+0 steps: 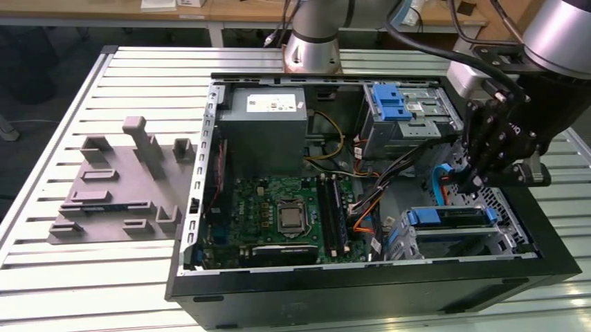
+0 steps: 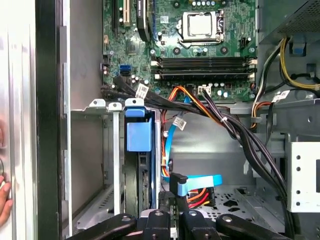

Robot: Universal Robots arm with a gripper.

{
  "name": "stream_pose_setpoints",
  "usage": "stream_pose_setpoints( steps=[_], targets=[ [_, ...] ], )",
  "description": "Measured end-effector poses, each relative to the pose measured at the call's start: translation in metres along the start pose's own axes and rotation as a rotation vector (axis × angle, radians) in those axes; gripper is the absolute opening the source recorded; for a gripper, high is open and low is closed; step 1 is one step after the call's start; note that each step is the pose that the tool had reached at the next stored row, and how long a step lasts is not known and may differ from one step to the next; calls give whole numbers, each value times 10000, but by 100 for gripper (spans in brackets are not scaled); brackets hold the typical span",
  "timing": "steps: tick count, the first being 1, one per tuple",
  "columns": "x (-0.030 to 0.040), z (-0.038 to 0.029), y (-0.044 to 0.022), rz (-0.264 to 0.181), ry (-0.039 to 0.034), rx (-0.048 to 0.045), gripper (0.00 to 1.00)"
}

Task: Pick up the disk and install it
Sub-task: 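Insert the first disk wire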

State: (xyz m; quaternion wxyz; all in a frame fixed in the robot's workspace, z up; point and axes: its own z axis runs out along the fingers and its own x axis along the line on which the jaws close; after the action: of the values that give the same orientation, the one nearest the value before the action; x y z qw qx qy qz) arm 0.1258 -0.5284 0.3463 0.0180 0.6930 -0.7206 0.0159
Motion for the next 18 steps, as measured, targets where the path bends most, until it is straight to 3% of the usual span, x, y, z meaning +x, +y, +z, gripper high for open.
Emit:
stream_pose_setpoints(
  steps=[4, 10, 18],
  targets=[
    [28, 44, -2, 263, -4, -19, 16],
    [37, 49, -3, 395, 0, -26, 16],
    [145, 89, -7, 396, 0, -27, 16]
  ],
)
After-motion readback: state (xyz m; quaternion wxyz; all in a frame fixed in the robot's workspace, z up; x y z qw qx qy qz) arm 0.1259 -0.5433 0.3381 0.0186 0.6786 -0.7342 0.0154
